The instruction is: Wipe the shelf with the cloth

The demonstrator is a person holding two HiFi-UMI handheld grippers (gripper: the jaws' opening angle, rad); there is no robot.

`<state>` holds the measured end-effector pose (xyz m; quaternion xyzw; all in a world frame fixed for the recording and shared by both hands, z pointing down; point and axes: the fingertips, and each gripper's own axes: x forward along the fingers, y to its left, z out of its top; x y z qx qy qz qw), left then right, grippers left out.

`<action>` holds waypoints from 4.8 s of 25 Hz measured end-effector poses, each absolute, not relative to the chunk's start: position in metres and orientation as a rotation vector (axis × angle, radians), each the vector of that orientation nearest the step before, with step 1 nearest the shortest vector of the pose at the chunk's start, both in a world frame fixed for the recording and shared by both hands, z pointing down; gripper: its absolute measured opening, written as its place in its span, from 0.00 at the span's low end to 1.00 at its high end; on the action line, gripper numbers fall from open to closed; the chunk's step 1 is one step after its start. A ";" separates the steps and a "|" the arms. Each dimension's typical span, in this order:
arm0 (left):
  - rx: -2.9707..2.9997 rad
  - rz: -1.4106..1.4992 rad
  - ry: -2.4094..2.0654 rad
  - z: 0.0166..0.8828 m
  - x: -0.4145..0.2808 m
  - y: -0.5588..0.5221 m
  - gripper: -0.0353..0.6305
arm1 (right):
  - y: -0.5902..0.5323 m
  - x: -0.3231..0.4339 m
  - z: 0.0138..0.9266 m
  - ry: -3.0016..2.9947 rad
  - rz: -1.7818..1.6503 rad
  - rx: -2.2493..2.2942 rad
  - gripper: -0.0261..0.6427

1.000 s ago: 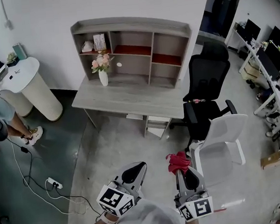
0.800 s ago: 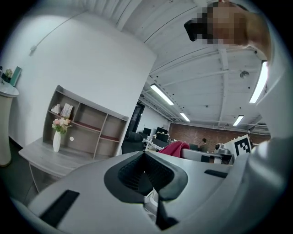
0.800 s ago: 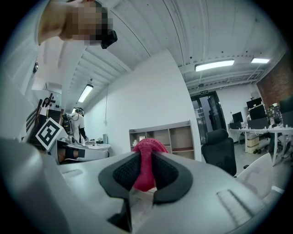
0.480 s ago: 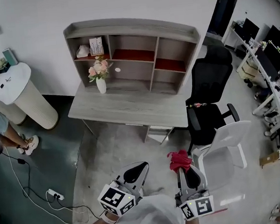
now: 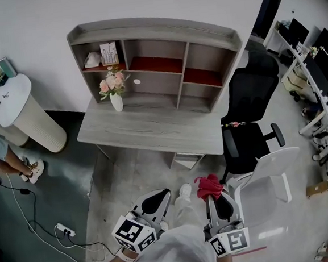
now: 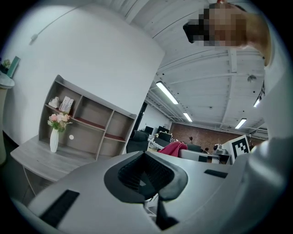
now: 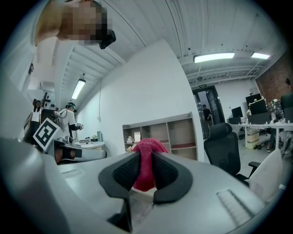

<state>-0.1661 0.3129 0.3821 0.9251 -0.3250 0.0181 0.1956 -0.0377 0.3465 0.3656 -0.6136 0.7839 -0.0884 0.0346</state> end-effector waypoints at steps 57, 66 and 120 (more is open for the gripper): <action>2.574 0.087 -0.925 0.373 0.002 -0.068 0.06 | -0.075 0.120 0.341 2.480 -0.123 -1.744 0.16; 2.575 0.100 -0.940 0.384 0.003 -0.096 0.06 | -0.121 0.117 0.349 2.463 -0.080 -1.760 0.16; 2.415 0.189 -0.942 0.450 -0.020 -0.124 0.06 | -0.317 0.086 0.534 2.882 -0.245 -2.246 0.16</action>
